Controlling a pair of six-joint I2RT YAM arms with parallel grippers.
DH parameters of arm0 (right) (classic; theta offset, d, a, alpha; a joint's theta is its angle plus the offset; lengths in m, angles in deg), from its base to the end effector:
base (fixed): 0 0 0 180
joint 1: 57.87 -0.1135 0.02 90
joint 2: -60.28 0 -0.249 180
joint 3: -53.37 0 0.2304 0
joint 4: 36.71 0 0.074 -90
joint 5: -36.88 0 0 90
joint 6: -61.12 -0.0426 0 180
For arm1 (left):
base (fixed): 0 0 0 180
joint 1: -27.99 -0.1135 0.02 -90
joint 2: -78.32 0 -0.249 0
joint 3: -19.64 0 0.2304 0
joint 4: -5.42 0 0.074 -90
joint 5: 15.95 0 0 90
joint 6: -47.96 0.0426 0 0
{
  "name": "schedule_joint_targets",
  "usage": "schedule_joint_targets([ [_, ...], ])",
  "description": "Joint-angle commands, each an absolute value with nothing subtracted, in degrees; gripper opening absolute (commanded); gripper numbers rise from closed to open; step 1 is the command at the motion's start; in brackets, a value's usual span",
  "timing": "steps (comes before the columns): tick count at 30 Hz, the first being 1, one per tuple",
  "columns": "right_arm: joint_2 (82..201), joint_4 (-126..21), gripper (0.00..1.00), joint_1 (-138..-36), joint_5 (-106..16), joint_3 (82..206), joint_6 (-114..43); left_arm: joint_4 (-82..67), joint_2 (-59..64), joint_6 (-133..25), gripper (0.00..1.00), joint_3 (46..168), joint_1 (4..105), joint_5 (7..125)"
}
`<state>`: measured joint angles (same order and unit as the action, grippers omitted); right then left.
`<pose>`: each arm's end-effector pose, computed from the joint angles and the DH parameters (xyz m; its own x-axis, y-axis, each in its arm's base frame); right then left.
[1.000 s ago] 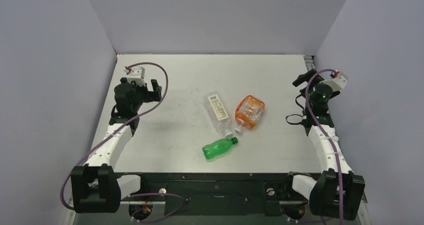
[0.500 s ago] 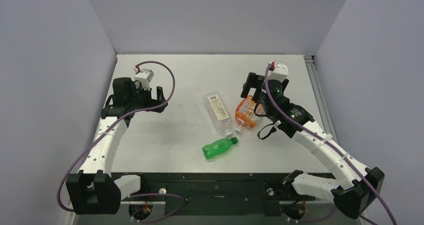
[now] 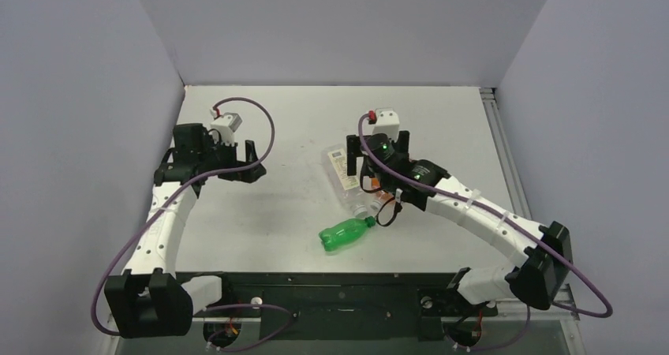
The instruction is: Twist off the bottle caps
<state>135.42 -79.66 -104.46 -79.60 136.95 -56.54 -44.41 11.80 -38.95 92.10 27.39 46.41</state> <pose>0.2038 0.1878 0.3245 -0.5295 0.0449 -0.8471 -0.1715 0.9723 0.1588 0.2307 -0.0173 0.2883 -0.6747 0.0407 -0.7370 0.3619 0.8884 -0.2823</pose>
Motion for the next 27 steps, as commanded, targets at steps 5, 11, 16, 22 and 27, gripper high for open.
schedule_joint_targets([
  [5,141.76,-80.11,0.99,-108.67,-83.07,134.98,-56.63,-44.2,7.97,-43.89,0.97,97.87,17.69,30.92],
  [11,146.28,-79.5,0.99,-110.11,-81.45,136.73,-56.36,-45.13,7.32,-40.87,0.96,97.62,15.56,30.21],
  [16,151.88,-76.59,1.0,-110.17,-79.62,137.87,-55.86,-43.08,7.82,-41.06,0.97,96.75,15.82,32.57],
  [22,153.63,-73.61,1.0,-110.17,-77.85,137.88,-55.7,-39.67,8.34,-39.55,0.97,94.33,17.18,37.47],
  [27,154.17,-71.05,1.0,-110.16,-77.84,137.47,-54.52,-32.61,10.76,-39.97,0.97,89.61,21.32,46.69],
])
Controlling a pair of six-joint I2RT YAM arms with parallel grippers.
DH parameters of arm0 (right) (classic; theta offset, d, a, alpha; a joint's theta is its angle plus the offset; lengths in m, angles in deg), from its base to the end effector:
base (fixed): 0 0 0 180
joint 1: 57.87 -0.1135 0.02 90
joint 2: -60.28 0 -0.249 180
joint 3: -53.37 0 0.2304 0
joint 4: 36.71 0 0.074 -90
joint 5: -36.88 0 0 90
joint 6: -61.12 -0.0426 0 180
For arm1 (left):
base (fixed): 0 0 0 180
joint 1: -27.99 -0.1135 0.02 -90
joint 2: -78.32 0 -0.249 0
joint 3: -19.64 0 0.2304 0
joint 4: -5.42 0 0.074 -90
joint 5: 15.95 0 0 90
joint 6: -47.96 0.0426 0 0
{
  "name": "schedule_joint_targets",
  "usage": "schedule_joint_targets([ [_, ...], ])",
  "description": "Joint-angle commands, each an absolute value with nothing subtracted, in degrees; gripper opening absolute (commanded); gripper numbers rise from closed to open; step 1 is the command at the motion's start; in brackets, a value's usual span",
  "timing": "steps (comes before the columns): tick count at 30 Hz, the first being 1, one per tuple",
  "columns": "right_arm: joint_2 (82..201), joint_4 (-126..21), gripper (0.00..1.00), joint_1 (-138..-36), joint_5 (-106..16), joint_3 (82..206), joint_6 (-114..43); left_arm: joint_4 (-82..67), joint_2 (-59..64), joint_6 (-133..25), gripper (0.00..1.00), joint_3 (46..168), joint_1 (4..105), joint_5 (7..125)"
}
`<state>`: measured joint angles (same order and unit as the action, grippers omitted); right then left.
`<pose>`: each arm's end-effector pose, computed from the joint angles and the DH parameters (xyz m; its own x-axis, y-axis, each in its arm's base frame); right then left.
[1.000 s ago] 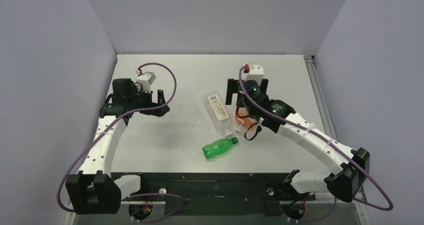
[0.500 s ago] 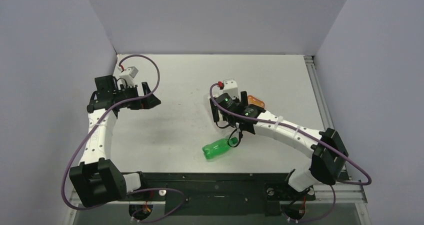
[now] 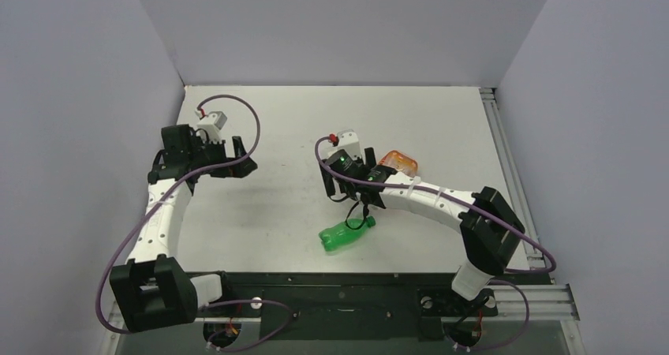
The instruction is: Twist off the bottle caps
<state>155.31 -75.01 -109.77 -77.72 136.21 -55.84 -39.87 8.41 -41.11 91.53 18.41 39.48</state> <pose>0.2230 0.2556 0.2259 -0.6746 -0.1923 -0.7127 -0.2763 0.9611 0.0022 0.2447 0.0168 0.2805 -0.6719 -0.0998 -0.7339 0.2810 0.8824 -0.3774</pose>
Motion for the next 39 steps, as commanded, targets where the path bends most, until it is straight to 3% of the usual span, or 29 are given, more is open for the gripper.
schedule_joint_targets([
  [1,154.69,-70.92,1.0,-110.17,-77.71,137.83,-54.08,-32.54,10.3,-39.85,0.97,89.77,21.95,48.0],
  [12,159.15,-65.13,1.0,-110.26,-76.34,135.05,-54.14,-33.46,7.98,-35.76,0.97,90.68,22.23,41.86],
  [21,162.81,-62.97,0.94,-110.33,-74.9,133.61,-54.2,-36.03,9.79,-33.22,0.97,90.25,23.38,46.44],
  [31,162.83,-62.37,0.9,-110.17,-74.84,131.17,-55.3,-38.16,11.15,-29.52,0.96,92.18,25.04,43.19],
  [34,162.79,-62.21,0.78,-110.25,-74.8,131.08,-55.56,-38.04,11.88,-28.81,0.96,92.22,25.38,43.1],
  [39,159.94,-63.57,0.35,-110.38,-75.42,132.35,-54.36,-38.09,13.36,-27.06,0.97,91.98,26.61,42.22],
])
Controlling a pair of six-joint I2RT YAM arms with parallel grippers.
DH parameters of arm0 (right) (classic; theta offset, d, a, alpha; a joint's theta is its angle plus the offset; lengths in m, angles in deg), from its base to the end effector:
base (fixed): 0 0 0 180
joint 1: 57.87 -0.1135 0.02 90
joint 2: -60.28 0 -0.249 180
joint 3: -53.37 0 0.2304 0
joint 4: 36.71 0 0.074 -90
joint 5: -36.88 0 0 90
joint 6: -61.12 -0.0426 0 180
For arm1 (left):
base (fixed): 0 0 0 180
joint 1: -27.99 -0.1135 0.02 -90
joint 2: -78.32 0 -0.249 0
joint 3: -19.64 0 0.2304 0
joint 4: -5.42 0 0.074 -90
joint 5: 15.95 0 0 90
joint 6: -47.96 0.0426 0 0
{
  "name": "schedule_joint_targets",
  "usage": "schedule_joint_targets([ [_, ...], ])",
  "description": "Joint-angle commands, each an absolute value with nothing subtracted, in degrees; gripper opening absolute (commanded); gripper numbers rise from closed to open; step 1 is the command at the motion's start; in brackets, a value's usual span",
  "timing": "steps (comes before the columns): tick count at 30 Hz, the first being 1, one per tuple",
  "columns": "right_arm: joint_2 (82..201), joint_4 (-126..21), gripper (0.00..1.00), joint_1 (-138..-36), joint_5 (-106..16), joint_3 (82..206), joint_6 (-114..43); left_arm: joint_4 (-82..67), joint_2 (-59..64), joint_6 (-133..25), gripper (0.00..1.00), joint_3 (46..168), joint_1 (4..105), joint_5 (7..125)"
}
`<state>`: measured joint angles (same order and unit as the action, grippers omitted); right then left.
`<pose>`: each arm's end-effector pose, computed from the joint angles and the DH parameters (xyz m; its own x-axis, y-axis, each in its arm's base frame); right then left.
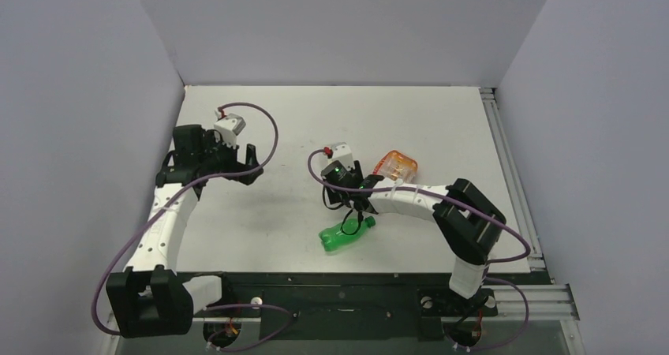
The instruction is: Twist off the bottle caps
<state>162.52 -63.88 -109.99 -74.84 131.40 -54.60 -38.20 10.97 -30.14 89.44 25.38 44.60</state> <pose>0.2297 0.2696 0.1736 -0.6889 -0.2289 -0.6878 -0.3247 0.9458 0.0104 0.2386 -0.0101 0.2800 -0.5754 0.1535 -0.8033 0.4586 0.8739 -0.1615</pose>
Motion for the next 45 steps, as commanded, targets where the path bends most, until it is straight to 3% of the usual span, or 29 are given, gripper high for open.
schedule_joint_targets([
  [1,158.24,-64.3,0.31,-110.36,-75.43,132.57,-54.06,-38.34,13.67,-26.2,0.97,92.03,27.04,42.18],
  [2,157.38,-64.82,0.26,-110.41,-75.36,133.31,-53.17,-38.81,14.35,-23.97,0.97,92.08,28.44,42.22],
  [5,153.41,-68.9,0.23,-110.35,-73.49,135.93,-50.75,-40.82,16.54,-17.1,0.96,92.4,31.58,40.97],
  [9,149.08,-74.41,0.24,-110.36,-69.52,140.14,-47.46,-36.7,23.27,-5.02,0.97,88.67,33.54,31.43],
  [19,139.71,-79.71,0.26,-109.93,-55.64,141.66,-48.5,-18.1,41.64,24.5,0.96,71.86,43.94,32.18],
  [27,135.14,-82.54,0.26,-107.16,-45.37,143.04,-48.42,-29.26,44.88,46.04,0.96,71.46,44.12,25.68],
  [31,134.42,-82.91,0.26,-107.0,-41.96,143.83,-48.43,-30.01,45.57,49.17,0.96,71.04,44.17,24.1],
  [39,134.14,-80.36,0.26,-105.85,-38.18,144.66,-52.68,-7.0,53.96,39.1,0.96,58.83,44.24,24.28],
  [45,134.22,-75.79,0.25,-101.15,-27.63,144.61,-60.38,7.27,55.72,34.44,0.96,53.36,44.25,25.32],
])
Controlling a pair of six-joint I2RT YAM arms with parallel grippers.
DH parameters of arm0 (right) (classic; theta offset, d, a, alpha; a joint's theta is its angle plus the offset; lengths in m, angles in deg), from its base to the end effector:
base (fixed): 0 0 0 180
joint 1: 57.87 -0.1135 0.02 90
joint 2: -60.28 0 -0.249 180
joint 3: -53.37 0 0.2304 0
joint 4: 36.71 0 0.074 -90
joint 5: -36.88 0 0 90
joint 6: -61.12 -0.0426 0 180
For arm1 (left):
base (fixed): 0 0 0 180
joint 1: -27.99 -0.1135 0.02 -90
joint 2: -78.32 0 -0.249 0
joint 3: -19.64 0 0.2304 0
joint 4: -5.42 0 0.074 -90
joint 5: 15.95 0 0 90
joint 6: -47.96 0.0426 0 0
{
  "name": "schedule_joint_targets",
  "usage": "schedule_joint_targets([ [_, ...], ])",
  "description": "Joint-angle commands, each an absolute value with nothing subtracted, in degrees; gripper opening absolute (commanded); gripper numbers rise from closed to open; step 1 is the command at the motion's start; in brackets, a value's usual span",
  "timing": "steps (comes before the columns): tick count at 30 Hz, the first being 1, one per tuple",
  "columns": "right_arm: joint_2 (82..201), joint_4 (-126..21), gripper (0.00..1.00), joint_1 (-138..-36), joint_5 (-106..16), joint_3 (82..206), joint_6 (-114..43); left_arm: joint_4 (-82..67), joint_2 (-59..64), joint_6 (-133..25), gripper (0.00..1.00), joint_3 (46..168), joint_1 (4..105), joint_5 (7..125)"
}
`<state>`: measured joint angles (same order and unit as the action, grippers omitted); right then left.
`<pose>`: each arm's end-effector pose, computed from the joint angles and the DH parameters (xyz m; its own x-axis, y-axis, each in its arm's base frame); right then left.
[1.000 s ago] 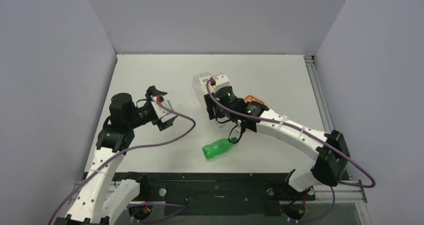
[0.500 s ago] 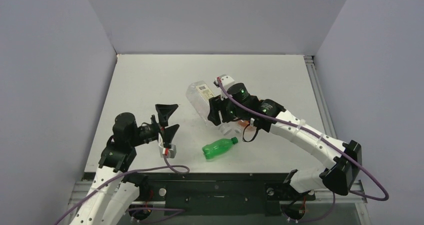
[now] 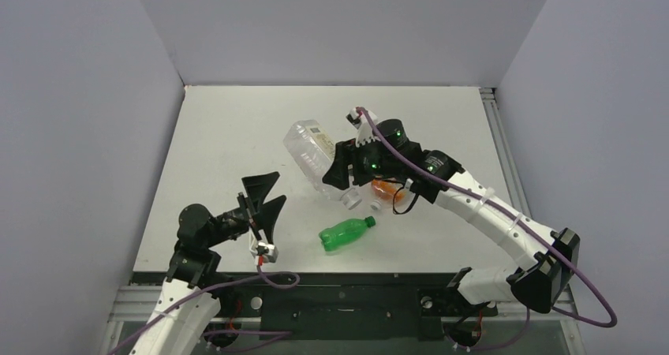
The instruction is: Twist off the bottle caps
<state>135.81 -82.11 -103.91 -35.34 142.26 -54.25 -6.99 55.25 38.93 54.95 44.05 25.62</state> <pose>0.1843 0.2099 0.3471 -0.7034 -0.1417 -0.6965 -0.6239 0.5925 0.5096 0.1049 -0.0634 0.2596 0.8909 0.4255 -0.1591 0.1445 0.0668 0.9873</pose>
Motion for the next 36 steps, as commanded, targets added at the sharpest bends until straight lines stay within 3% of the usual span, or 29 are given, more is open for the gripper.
schedule_joint_targets([
  [1,134.08,-74.89,0.25,-100.91,-26.88,144.51,-61.07,8.21,55.42,34.36,0.96,53.1,44.25,25.38],
  [9,133.56,-69.6,0.25,-101.16,-22.19,143.83,-67.58,19.58,52.14,38.8,0.96,48.38,44.21,23.17],
  [20,137.65,-65.63,0.24,-104.67,-19.9,143.77,-73.56,30.85,40.65,46.41,0.96,51.47,45.55,25.46],
  [29,138.91,-58.67,0.24,-104.37,-16.45,141.15,-80.52,46.96,38.51,47.38,0.97,46.1,46.54,28.39],
  [36,139.56,-48.46,0.24,-102.95,-14.13,139.42,-88.6,50.09,40.35,45.78,0.97,45.01,46.54,31.39],
])
